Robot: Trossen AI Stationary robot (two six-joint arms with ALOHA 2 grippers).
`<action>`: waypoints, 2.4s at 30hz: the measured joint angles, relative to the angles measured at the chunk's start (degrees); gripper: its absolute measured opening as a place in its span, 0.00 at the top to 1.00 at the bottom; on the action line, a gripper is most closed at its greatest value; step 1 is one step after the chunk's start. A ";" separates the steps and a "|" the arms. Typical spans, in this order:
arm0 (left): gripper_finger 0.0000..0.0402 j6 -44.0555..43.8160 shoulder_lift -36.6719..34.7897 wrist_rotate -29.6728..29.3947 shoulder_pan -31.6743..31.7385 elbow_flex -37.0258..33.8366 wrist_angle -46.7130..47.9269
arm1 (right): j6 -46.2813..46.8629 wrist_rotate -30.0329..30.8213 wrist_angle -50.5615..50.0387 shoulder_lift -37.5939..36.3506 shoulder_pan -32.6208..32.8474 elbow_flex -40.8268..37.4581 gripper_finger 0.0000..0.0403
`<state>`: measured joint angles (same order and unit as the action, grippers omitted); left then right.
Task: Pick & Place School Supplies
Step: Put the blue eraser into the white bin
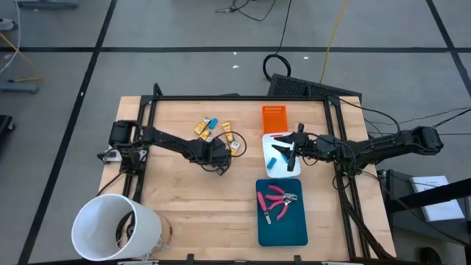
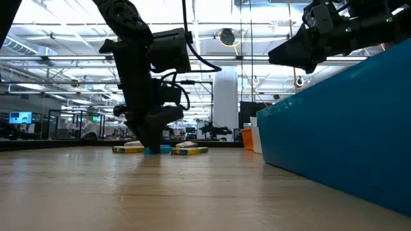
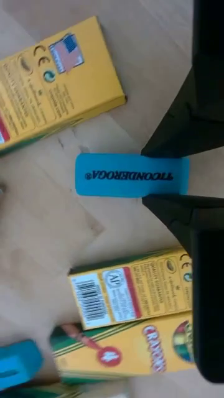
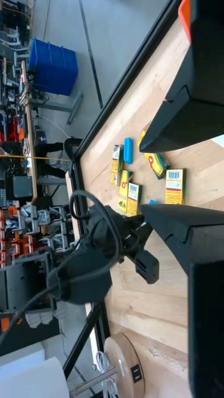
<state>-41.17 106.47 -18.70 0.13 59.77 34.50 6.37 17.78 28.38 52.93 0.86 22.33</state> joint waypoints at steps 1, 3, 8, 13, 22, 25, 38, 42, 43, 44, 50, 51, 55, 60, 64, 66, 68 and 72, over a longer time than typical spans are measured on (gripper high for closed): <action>0.79 1.15 -0.39 -1.28 -0.32 -0.13 0.12 | 0.00 0.00 0.00 0.00 0.00 0.00 0.67; 0.80 4.01 -0.85 -3.80 -0.98 -0.23 -0.06 | 0.00 0.00 0.00 0.00 0.00 0.00 0.67; 0.80 11.67 -3.98 -12.97 -3.35 -0.23 0.29 | 0.43 0.04 0.00 0.00 -0.02 0.00 0.67; 0.80 21.40 -6.43 -20.30 -6.96 -0.85 -1.89 | 1.46 0.04 -0.75 0.02 -0.01 0.01 0.67; 0.81 32.44 -16.73 -18.41 -5.15 -15.78 -25.30 | 2.82 0.11 0.03 0.14 -0.02 0.00 0.67; 0.81 42.89 -19.84 -14.87 -3.04 -21.14 -36.91 | 3.67 0.11 0.58 0.87 -0.01 0.02 0.67; 0.79 85.46 -19.82 -15.11 -2.83 -22.31 -60.27 | 9.65 0.13 12.15 12.23 -0.04 0.18 0.67; 0.78 91.01 -19.42 -17.75 -3.26 -20.62 -60.18 | 10.86 0.14 14.64 16.56 -0.42 1.48 0.66; 0.78 92.02 -19.12 -17.91 -3.28 -20.01 -60.33 | 10.91 0.05 14.79 17.66 -0.56 2.23 0.66; 0.78 92.71 -18.87 -17.97 -3.44 -19.61 -60.19 | 10.78 -0.01 14.76 18.44 -0.62 2.60 0.65; 0.78 95.47 -14.34 -20.20 -4.45 -15.51 -60.17 | 10.66 -0.06 14.84 23.87 -0.90 6.33 0.53; 0.78 96.40 -13.19 -21.27 -4.63 -14.87 -59.88 | 10.70 -0.08 15.34 24.85 -0.90 7.01 0.51; 0.78 98.48 -8.87 -23.95 -4.83 -11.53 -59.87 | 10.97 -1.77 15.91 28.12 -0.90 9.55 0.44; 0.78 99.39 -6.46 -25.82 -5.34 -8.40 -60.31 | 12.00 -2.89 18.52 31.91 -0.90 11.59 0.43; 0.78 99.61 -6.44 -27.71 -6.51 -7.16 -60.33 | 12.03 -2.93 20.81 33.47 -1.03 12.01 0.45; 0.78 99.56 -6.44 -27.84 -7.06 -6.86 -60.93 | 12.04 -2.90 22.06 33.39 -1.07 12.03 0.46; 0.78 99.81 -6.46 -27.80 -7.66 -6.85 -61.82 | 12.06 -2.86 22.00 33.33 -1.07 12.04 0.47; 0.78 99.67 -6.44 -27.38 -8.51 -6.85 -64.35 | 12.07 -2.88 22.85 33.37 -1.05 12.00 0.49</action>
<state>58.49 100.03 -46.09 -8.39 52.93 -29.85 18.44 14.90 51.23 86.30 -0.19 34.33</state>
